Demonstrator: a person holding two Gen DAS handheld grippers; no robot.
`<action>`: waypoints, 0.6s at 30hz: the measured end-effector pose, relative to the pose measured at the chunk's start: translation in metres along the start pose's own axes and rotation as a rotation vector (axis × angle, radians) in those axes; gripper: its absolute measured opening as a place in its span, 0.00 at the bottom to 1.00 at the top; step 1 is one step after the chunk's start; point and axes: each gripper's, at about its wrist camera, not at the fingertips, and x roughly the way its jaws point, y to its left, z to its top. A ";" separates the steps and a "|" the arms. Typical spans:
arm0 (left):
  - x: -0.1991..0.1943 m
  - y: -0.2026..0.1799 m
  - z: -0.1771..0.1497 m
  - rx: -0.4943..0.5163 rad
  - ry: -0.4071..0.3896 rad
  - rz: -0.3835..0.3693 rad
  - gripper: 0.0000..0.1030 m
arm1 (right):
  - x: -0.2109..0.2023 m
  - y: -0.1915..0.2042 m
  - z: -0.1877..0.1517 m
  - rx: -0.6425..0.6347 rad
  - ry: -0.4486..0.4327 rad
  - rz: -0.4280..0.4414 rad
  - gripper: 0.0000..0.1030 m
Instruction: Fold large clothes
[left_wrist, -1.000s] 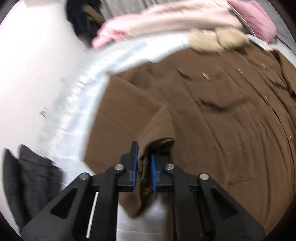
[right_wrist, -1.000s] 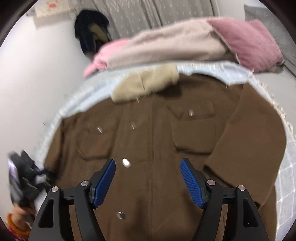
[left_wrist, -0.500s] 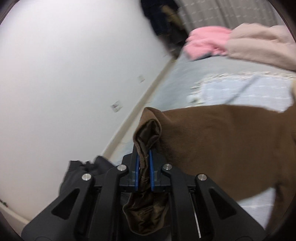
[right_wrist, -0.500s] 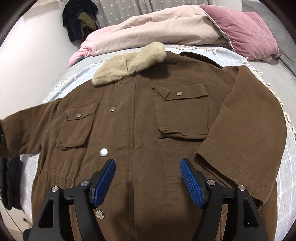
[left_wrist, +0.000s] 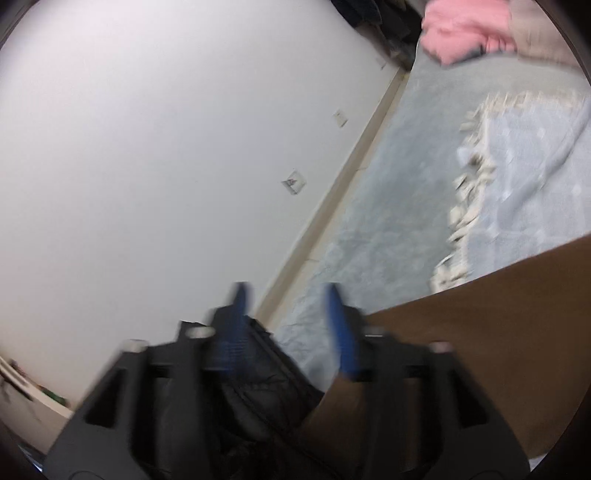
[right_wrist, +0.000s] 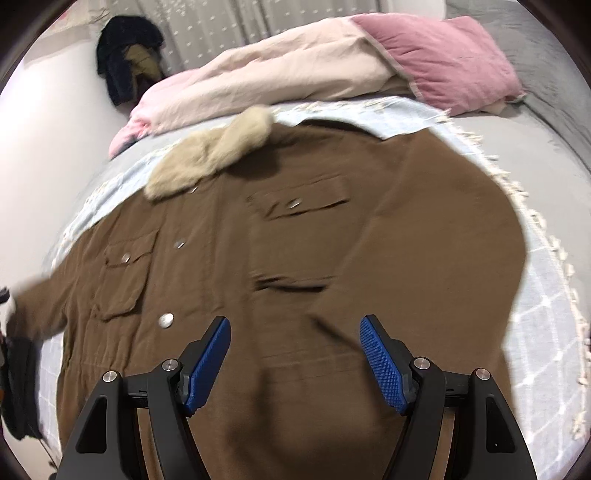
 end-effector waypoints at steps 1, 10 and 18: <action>-0.009 0.004 0.002 -0.023 -0.013 -0.040 0.71 | -0.004 -0.007 0.002 0.011 -0.007 -0.006 0.72; -0.105 -0.036 -0.005 -0.063 -0.029 -0.468 0.80 | -0.005 -0.037 0.004 -0.013 0.051 -0.087 0.76; -0.181 -0.126 -0.054 -0.049 -0.003 -0.836 0.80 | 0.065 0.000 -0.010 -0.213 0.144 -0.160 0.76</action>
